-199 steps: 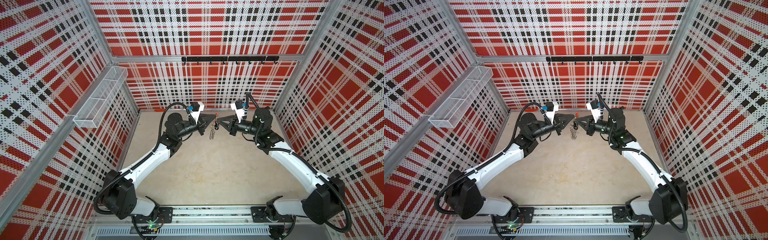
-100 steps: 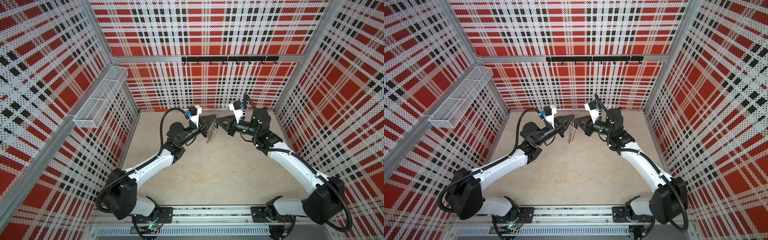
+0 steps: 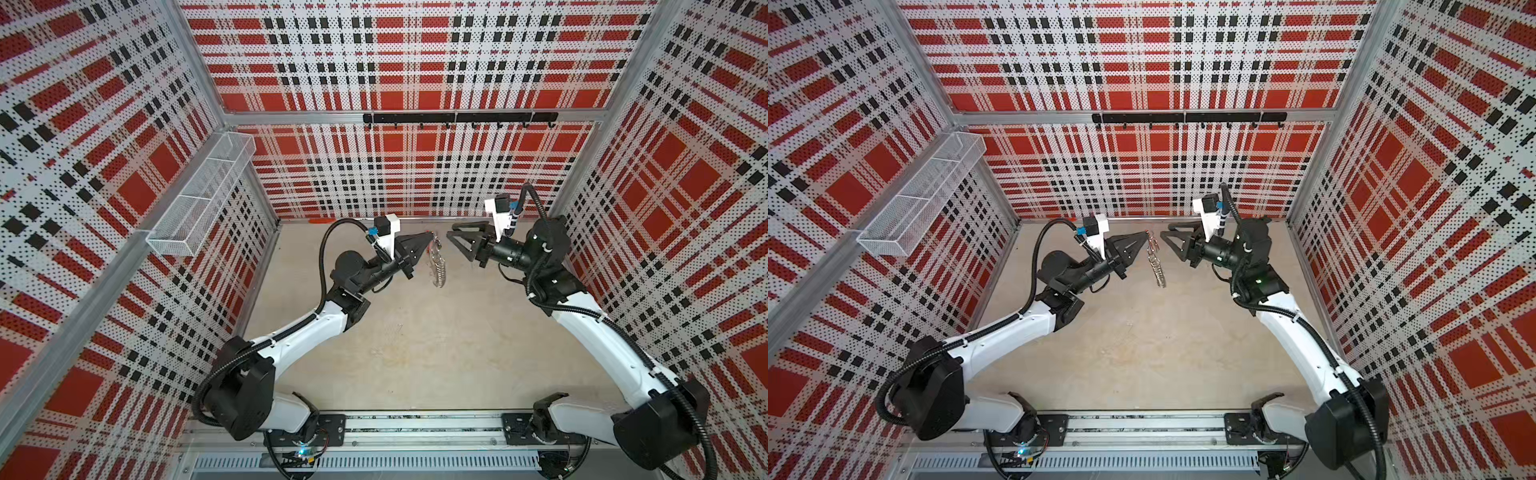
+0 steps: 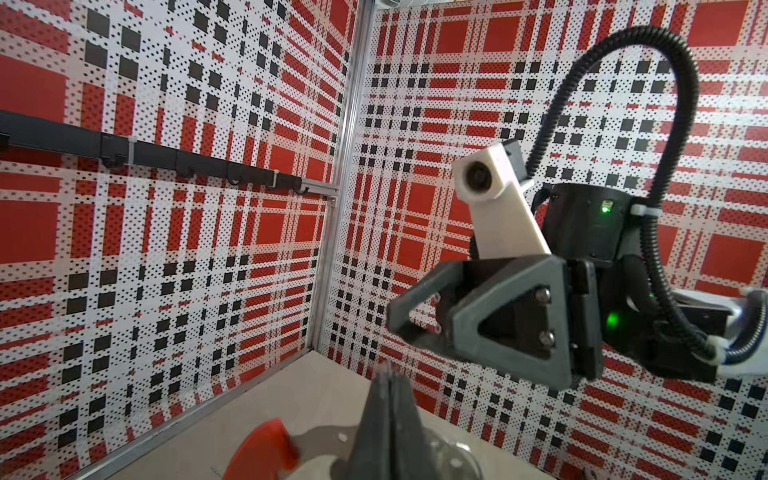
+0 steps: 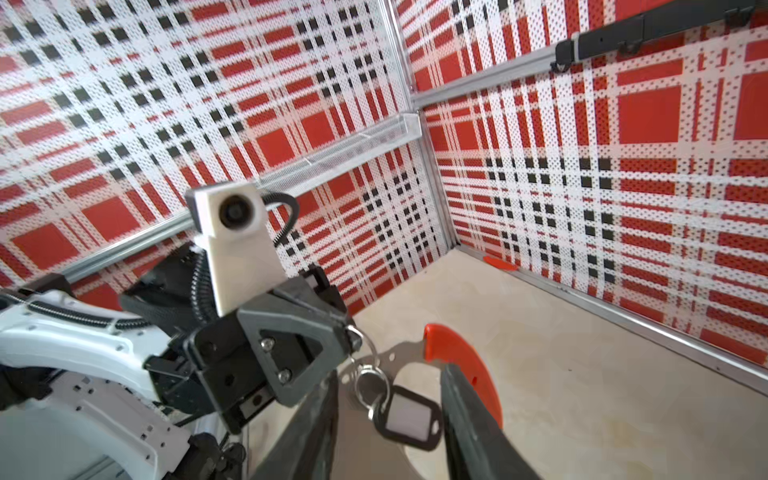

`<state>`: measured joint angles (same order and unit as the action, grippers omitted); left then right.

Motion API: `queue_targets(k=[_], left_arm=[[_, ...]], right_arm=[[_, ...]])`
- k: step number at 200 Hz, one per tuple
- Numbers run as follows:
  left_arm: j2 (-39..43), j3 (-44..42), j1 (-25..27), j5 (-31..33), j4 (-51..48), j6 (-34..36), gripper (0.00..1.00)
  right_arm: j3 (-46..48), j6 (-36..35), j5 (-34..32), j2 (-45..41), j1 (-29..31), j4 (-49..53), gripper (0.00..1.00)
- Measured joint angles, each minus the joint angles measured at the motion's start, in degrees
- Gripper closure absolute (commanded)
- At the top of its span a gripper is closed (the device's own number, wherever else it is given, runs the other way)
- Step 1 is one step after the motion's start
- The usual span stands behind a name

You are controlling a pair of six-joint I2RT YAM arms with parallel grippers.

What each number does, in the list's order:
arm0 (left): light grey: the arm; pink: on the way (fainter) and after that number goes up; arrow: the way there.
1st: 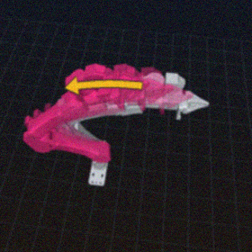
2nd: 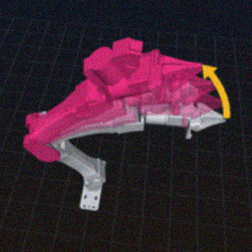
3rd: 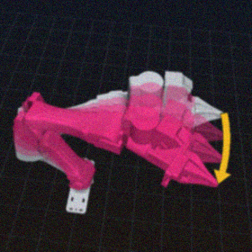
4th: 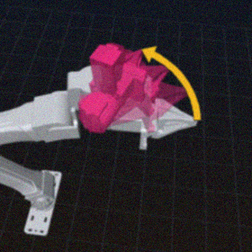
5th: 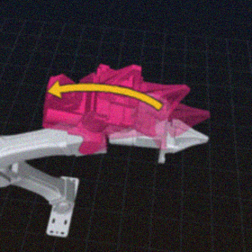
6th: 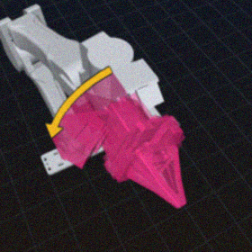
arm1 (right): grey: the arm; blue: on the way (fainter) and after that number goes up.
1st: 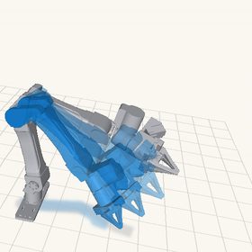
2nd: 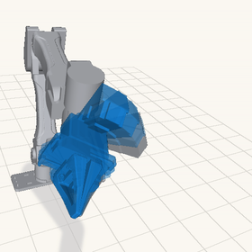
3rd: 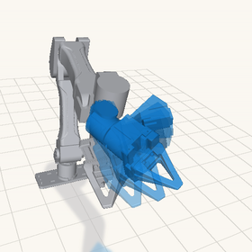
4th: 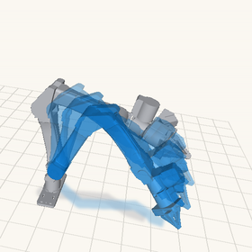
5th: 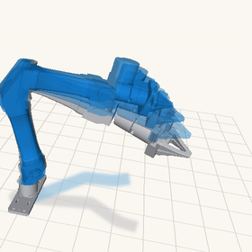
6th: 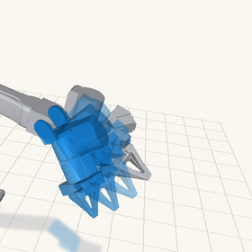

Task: Put the keys on the keyring

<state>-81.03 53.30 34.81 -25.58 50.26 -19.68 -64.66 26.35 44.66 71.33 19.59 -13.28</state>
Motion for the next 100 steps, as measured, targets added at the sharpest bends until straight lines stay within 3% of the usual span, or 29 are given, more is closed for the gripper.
queue_targets(k=[49, 100], left_arm=[[0.0, -0.6, 0.0, -0.6, 4.8, -4.0, 1.0], [0.0, -2.7, 0.0, 1.3, 10.0, -7.8, 1.0]], right_arm=[[1.2, 13.0, 7.6, 5.9, -0.3, -15.1, 0.61], [2.3, 19.8, 10.9, 8.1, -0.3, -22.9, 0.63]])
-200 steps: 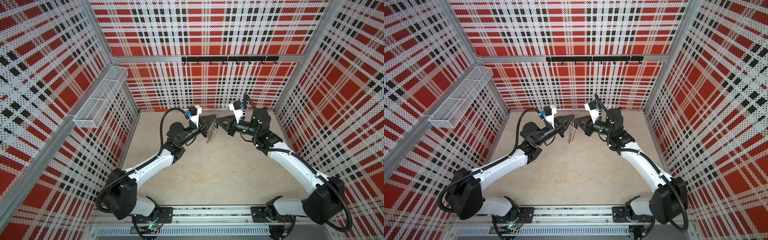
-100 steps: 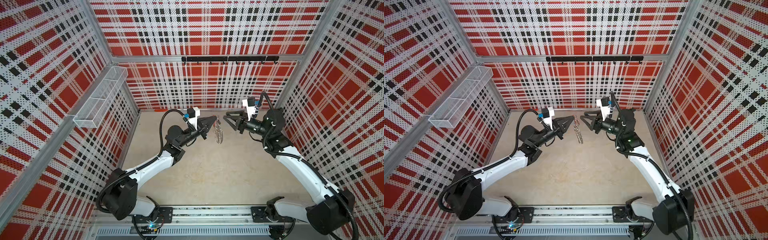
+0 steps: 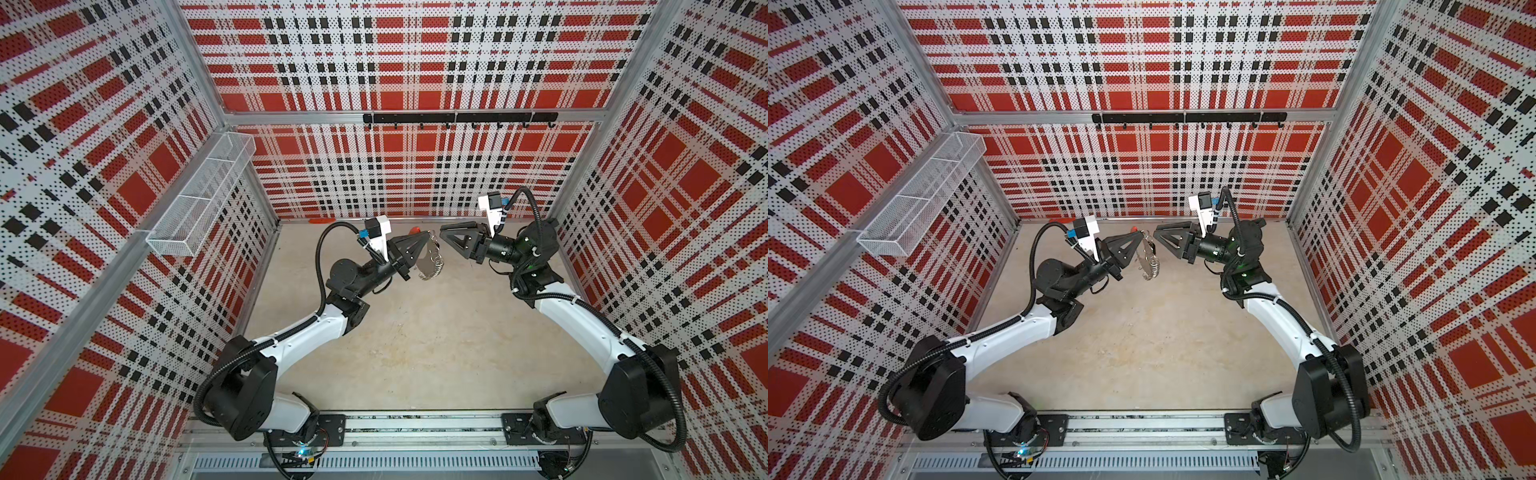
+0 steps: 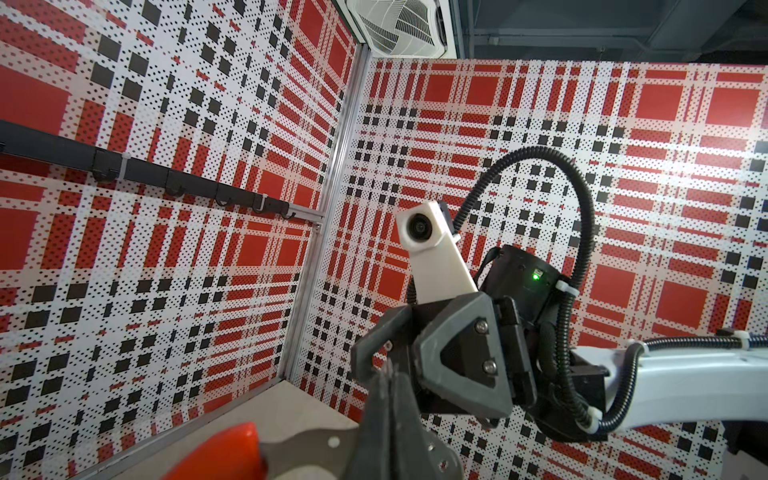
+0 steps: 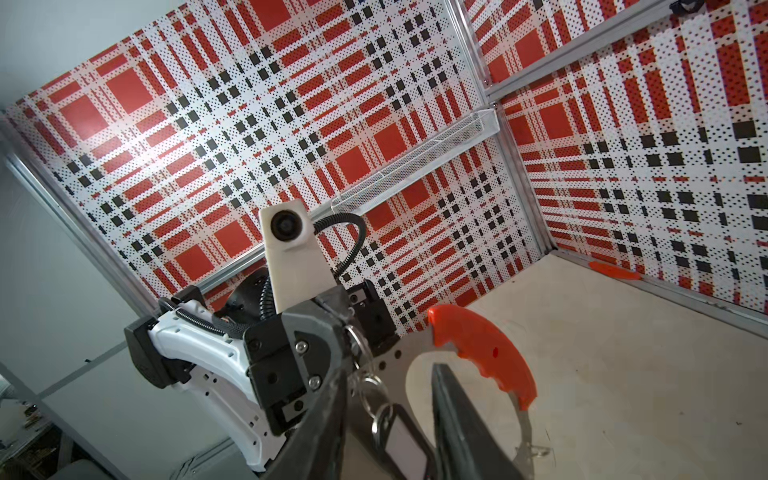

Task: Put the keys on the keyring

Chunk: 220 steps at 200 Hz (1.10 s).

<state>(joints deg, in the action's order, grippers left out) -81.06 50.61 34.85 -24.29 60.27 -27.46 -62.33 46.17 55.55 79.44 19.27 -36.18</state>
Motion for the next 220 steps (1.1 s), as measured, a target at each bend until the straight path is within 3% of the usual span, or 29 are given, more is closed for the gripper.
queue_targets(k=[56, 220], left_arm=[[-2.0, 0.0, 0.8, 0.8, 7.5, -3.4, 1.0], [-5.3, 0.2, 1.3, 0.6, 11.1, -6.1, 1.0]], right_arm=[[0.0, 1.7, 1.1, 0.0, 0.0, -2.8, 0.65], [0.0, 4.4, 2.6, 1.6, 0.2, -5.7, 0.66]])
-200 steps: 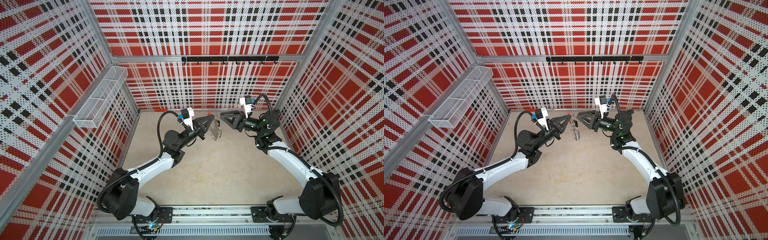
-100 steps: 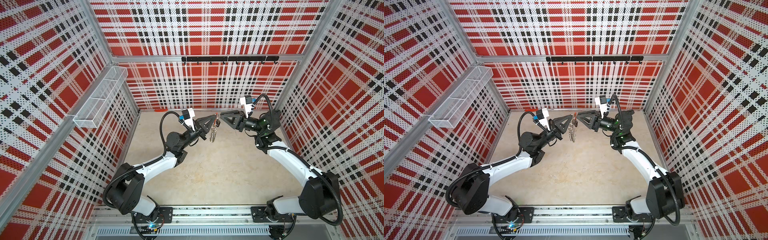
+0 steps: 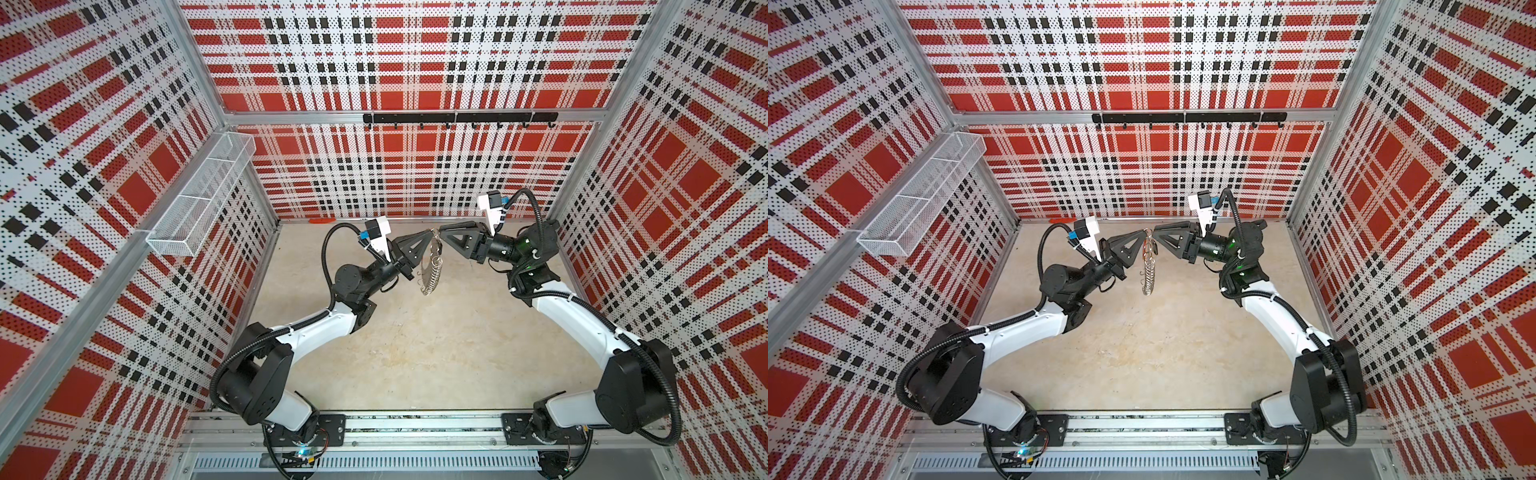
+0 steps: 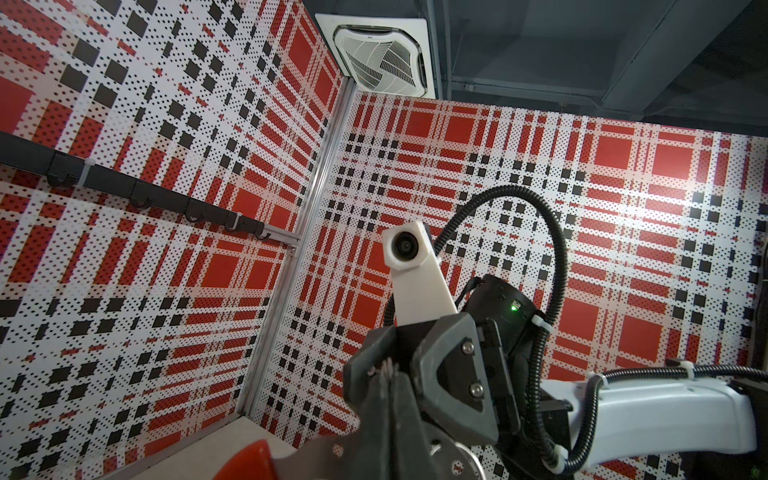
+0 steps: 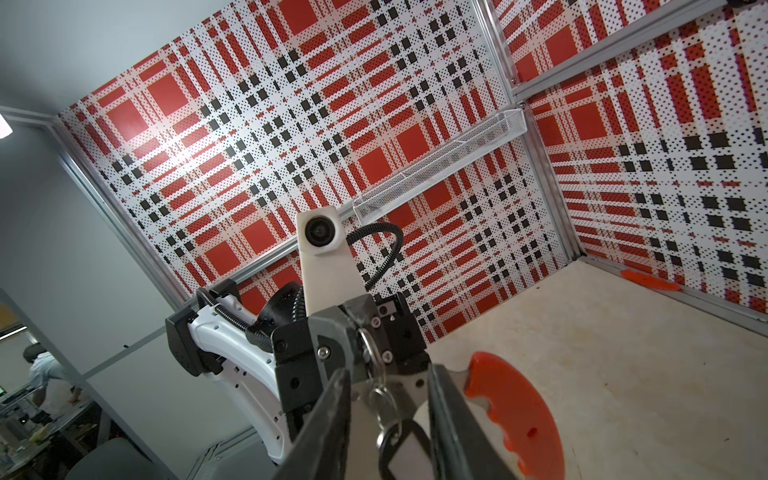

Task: Put the keys on the keyring

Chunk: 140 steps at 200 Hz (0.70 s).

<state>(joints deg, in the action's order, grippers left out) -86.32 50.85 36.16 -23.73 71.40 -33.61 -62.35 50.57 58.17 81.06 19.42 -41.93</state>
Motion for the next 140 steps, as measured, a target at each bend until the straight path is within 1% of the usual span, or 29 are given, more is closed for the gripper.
queue_targets(k=[72, 140], left_arm=[[-0.3, 0.3, 0.3, -0.4, 0.2, -0.5, 1.0], [-0.4, 0.3, 0.3, -0.9, 0.2, -0.7, 1.0]], right_arm=[[-0.5, -0.1, 0.2, 1.2, 0.9, -0.1, 0.66], [-0.6, 0.0, 0.6, 1.2, 1.1, -1.0, 0.84]])
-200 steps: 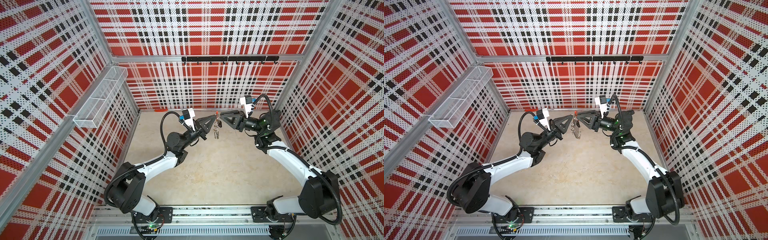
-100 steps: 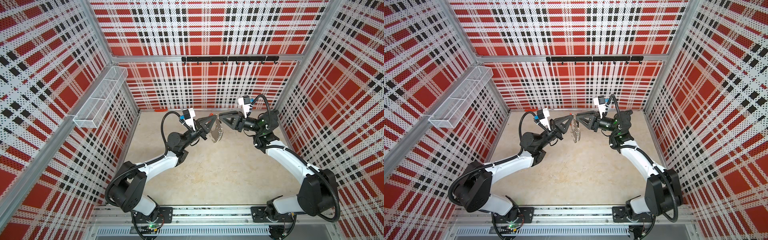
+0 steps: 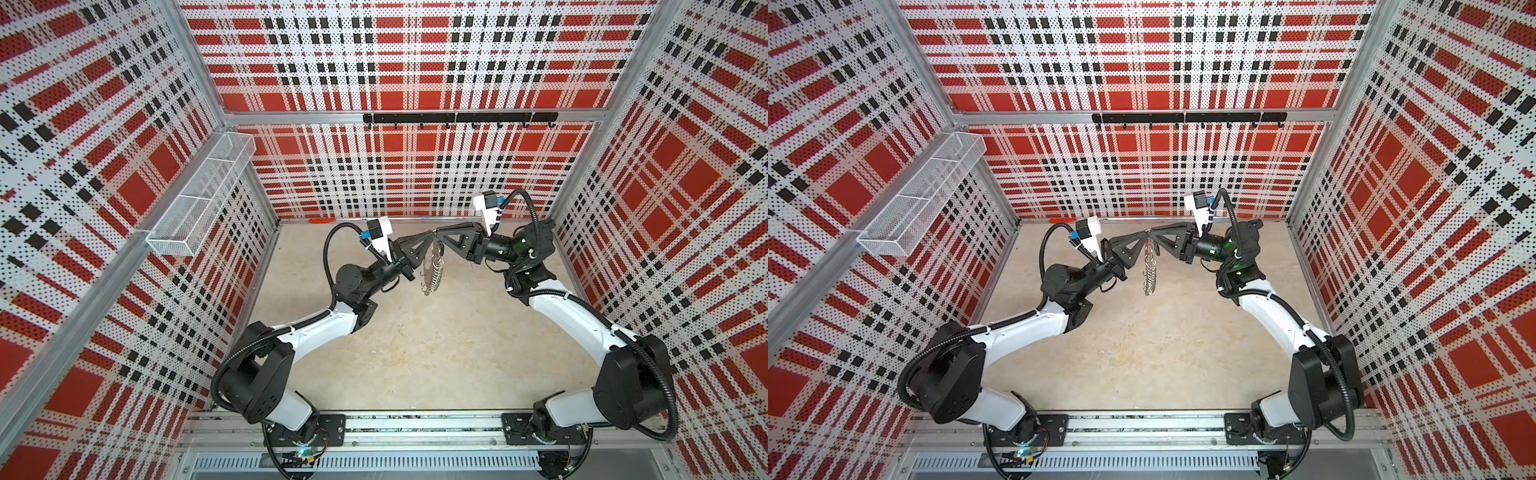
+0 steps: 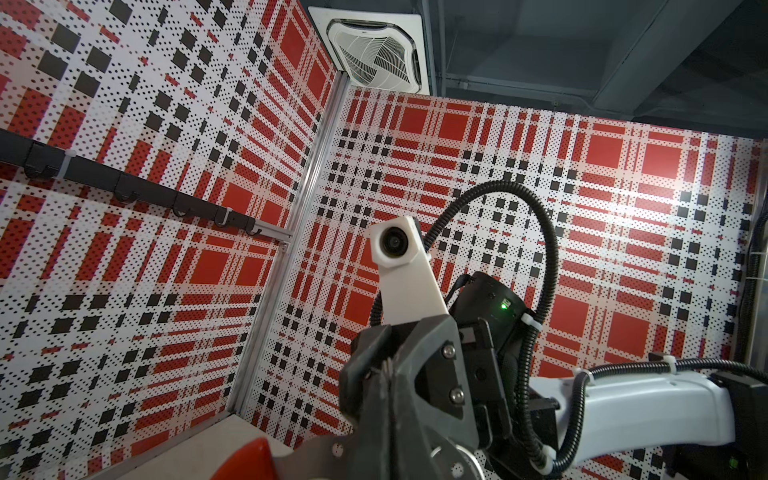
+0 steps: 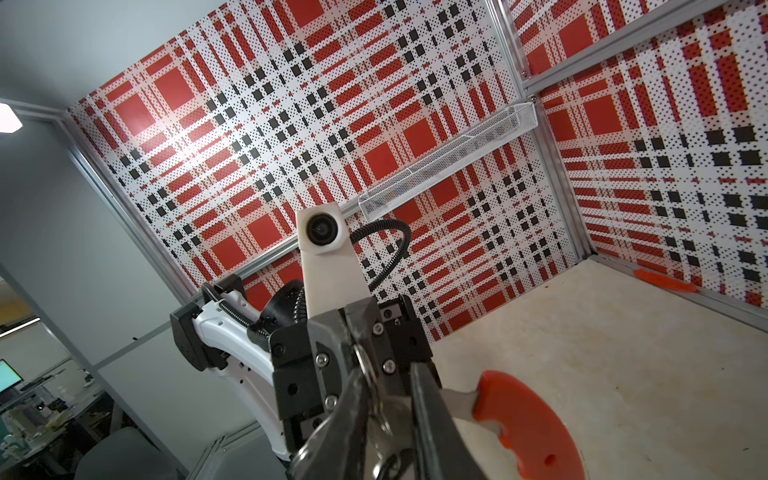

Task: Put the keys on the keyring

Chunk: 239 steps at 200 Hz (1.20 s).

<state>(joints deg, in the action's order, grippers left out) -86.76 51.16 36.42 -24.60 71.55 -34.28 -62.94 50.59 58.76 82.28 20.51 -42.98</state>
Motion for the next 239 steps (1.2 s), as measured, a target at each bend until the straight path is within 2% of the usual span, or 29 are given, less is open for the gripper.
queue_targets(k=[53, 58, 75, 94, 115, 133, 160, 196, 239], left_arm=[[-0.3, 0.1, -0.6, -0.2, -0.7, -0.3, 1.0], [-0.3, 0.1, -0.8, -0.3, -1.0, -0.2, 0.97], [-0.3, 0.8, -1.5, -0.9, -2.8, 1.0, 0.77], [0.1, 1.1, -3.0, -1.9, -6.6, 4.1, 0.73], [2.6, 1.1, -5.0, -3.5, -15.5, 12.1, 0.72], [5.5, 2.5, -6.7, -5.3, -25.7, 21.3, 0.74], [6.7, 11.6, -8.6, -9.9, -44.2, 34.1, 0.75], [6.0, 22.3, -9.4, -16.4, -61.8, 44.9, 0.76], [3.3, 25.5, -10.6, -22.8, -73.3, 49.9, 0.74]], right_arm=[[-0.4, -2.6, 0.5, 0.0, 0.0, 1.7, 1.0], [-0.8, -3.3, 0.4, 0.0, 0.0, 2.9, 1.0], [-2.4, -6.8, 0.3, -0.1, 0.0, 7.3, 1.0], [-5.1, -12.7, -0.7, -0.3, 0.0, 15.5, 1.0], [-8.6, -22.4, -4.2, -0.5, 0.5, 27.3, 1.0], [-11.5, -31.8, -9.6, -0.7, 1.9, 37.4, 1.0], [-13.0, -42.1, -15.6, -1.0, 4.4, 47.2, 1.0], [-13.0, -47.6, -18.8, -1.1, 5.0, 52.6, 1.0], [-12.6, -49.4, -19.3, -2.4, 5.2, 53.4, 1.0]])
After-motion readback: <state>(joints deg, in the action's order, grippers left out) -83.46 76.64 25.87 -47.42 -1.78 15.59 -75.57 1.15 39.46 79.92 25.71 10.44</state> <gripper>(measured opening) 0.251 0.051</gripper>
